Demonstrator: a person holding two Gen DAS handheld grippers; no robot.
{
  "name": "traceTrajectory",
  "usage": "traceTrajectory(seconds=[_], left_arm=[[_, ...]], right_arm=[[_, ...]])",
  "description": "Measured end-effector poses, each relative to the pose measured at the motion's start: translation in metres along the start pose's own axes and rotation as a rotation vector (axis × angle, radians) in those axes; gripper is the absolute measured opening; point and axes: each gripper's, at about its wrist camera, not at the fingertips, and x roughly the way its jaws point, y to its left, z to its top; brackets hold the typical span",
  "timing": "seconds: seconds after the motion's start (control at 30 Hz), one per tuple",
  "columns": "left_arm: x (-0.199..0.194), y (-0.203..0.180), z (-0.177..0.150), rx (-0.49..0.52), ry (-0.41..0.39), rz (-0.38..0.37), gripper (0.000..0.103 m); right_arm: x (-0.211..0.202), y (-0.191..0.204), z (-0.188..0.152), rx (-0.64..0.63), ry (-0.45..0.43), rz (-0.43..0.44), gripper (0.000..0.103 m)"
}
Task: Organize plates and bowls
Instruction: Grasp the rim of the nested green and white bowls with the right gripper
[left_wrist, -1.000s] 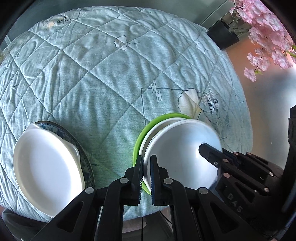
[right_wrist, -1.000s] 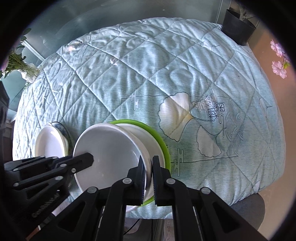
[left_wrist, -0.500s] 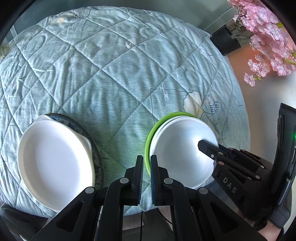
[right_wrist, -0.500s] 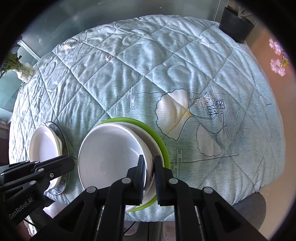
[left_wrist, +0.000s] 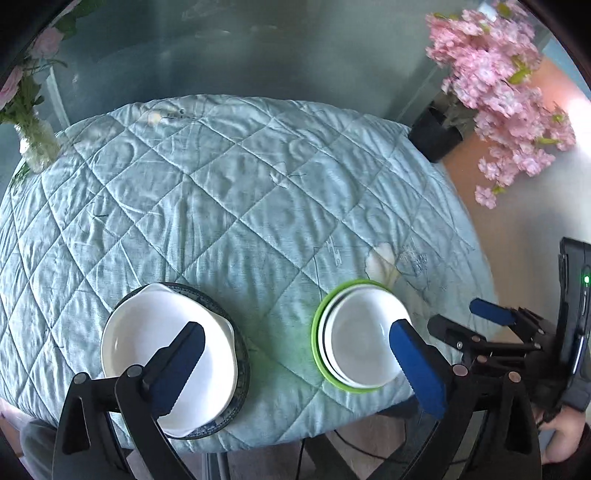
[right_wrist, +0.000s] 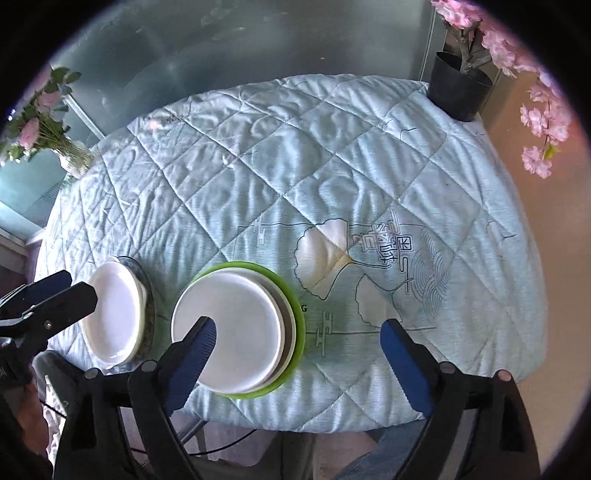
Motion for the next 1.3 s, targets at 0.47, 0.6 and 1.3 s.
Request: traceTrajectory(seconds=[0.47,0.6,1.3], left_arm=[[0.043,-0.005,0.0,-0.022,0.164,-0.141,0.079],[0.068,-0.014,0.007,-0.007,0.228,-0.177,0.079],[0.16,-0.014,0.007,-0.034,0.417,-0.143,0.02]], right_arm=[[0.018,-0.014,-0.016,0.026,0.041,0.045,0.091],[0.034,-0.018,-0.018,0.055,0.07,0.057,0.091],[0.097,-0.018,-0.012,0.171,0.214,0.188,0.027]])
